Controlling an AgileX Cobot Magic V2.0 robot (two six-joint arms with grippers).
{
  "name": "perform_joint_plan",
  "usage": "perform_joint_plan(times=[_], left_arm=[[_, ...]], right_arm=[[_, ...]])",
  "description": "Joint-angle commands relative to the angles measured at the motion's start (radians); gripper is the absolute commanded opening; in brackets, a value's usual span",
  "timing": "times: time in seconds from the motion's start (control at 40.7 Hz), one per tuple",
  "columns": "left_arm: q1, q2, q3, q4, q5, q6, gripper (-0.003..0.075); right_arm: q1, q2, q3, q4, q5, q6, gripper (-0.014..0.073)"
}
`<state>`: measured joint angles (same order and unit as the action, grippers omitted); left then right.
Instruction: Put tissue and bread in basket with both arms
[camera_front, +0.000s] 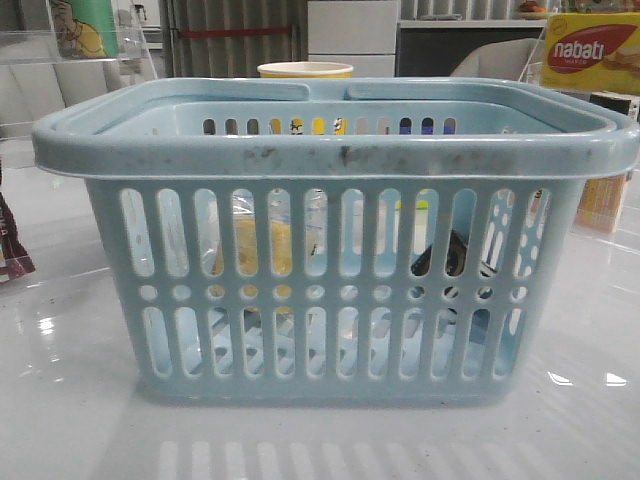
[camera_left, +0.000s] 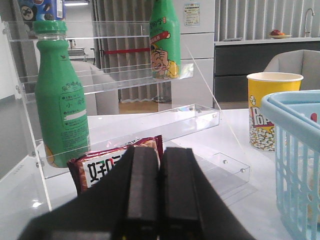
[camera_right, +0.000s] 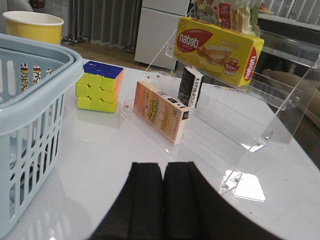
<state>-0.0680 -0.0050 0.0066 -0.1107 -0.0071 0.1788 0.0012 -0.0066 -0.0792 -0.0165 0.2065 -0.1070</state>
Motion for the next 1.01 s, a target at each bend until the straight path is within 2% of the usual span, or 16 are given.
perform_joint_plan(times=[0.0, 0.098, 0.196, 0.614, 0.81, 0.982], left_arm=[[-0.007, -0.018, 0.006, -0.010, -0.089, -0.005, 0.0093], [-0.007, -0.018, 0.006, -0.010, -0.089, -0.005, 0.0093], [-0.007, -0.018, 0.006, -0.010, -0.089, -0.005, 0.0093], [-0.007, -0.018, 0.006, -0.010, -0.089, -0.005, 0.0093], [-0.007, -0.018, 0.006, -0.010, -0.089, -0.005, 0.0093], [-0.007, -0.018, 0.006, -0.010, -0.089, -0.005, 0.0093]], right_arm=[[-0.006, -0.014, 0.045, 0.038, -0.189, -0.001, 0.0038], [-0.006, -0.025, 0.107, 0.075, -0.265, -0.001, 0.0038], [0.001, -0.025, 0.103, 0.103, -0.255, -0.001, 0.0038], [0.001, -0.024, 0.103, 0.103, -0.263, -0.001, 0.0038], [0.001, -0.024, 0.103, 0.068, -0.322, 0.094, 0.0038], [0.001, -0.024, 0.103, 0.051, -0.325, 0.094, 0.0038]])
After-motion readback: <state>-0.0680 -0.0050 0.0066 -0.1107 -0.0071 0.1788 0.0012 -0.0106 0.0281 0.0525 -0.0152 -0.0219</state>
